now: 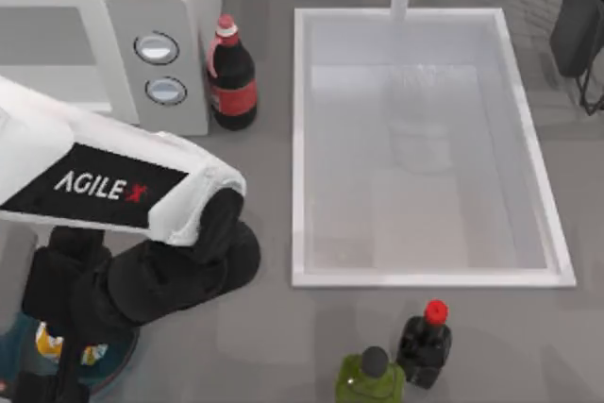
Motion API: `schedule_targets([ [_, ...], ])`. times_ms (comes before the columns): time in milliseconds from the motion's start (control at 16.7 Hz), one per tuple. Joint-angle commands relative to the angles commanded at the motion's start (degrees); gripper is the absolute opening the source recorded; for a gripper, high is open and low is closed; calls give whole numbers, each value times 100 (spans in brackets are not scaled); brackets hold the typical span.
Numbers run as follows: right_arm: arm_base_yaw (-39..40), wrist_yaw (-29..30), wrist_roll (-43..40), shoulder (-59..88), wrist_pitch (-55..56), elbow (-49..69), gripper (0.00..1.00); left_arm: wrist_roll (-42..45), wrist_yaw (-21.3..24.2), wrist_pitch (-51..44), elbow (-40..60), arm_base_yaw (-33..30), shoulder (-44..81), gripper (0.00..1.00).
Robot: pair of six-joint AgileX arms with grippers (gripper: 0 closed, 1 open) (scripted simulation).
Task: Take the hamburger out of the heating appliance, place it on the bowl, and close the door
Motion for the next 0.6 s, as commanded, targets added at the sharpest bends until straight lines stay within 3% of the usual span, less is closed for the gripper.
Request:
schedule_targets([
  [240, 0, 0, 0, 0, 0, 0, 100, 2432, 891, 1532, -1040, 476, -2348, 100],
  [600, 0, 0, 0, 0, 0, 0, 100, 7244, 2185, 4005, -2804, 1528, -6178, 100],
])
